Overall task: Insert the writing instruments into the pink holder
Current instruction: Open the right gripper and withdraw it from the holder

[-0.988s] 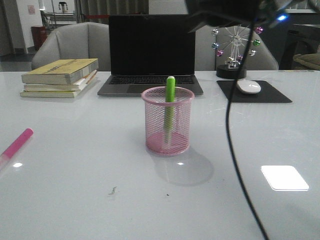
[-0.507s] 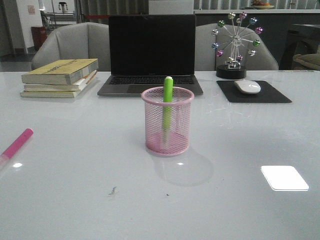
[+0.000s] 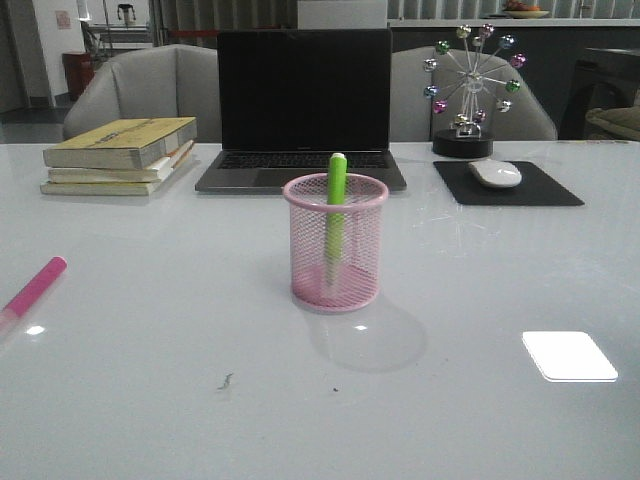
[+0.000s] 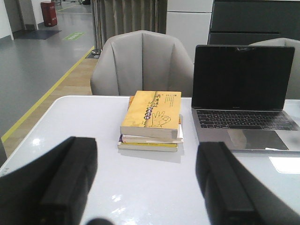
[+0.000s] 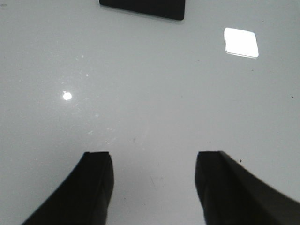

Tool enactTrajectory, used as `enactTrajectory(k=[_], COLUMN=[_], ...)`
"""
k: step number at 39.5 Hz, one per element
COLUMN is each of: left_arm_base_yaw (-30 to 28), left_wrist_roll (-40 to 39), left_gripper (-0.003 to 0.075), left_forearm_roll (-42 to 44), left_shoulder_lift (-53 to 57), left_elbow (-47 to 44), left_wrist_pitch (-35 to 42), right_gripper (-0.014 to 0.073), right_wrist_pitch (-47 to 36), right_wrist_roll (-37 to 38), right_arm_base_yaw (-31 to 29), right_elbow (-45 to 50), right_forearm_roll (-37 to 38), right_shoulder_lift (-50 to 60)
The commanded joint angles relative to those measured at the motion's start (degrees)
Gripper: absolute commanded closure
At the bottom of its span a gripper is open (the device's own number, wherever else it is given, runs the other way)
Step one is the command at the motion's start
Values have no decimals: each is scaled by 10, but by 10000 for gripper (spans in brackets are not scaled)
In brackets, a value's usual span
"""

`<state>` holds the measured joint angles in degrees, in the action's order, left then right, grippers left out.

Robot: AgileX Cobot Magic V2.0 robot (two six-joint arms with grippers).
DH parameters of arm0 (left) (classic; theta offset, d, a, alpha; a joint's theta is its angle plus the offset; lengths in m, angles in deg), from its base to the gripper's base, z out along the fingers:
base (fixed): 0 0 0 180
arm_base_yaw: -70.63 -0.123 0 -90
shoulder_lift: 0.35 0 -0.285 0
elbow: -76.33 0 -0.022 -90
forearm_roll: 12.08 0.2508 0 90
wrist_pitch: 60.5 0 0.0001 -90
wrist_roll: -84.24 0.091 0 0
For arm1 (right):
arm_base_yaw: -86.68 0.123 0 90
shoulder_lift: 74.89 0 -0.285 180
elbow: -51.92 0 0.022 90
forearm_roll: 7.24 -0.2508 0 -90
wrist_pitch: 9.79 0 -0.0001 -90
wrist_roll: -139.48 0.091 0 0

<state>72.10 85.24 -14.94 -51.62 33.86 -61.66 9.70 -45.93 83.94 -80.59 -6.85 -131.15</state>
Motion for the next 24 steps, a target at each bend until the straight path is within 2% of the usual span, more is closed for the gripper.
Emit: enactTrajectory(k=[1, 10, 18, 24], left_arm_base_yaw=[3, 3, 4, 26], left_wrist_roll=[-5, -5, -5, -5], left_gripper=[210, 210, 210, 210], left_forearm_roll=[-3, -3, -3, -3], left_shoulder_lift=[2, -45, -113, -175], left_elbow=[18, 27, 76, 127], left_wrist_pitch=[47, 45, 4, -45], right_gripper=[96, 96, 96, 96], right_wrist_pitch=[-51, -49, -47, -47], right_wrist_roll=[-6, -6, -6, -6], right_arm_base_yaw=[-4, -4, -4, -4], right_elbow=[-7, -7, -7, -7], right_forearm_roll=[5, 5, 5, 5], right_shoulder_lift=[21, 25, 23, 23])
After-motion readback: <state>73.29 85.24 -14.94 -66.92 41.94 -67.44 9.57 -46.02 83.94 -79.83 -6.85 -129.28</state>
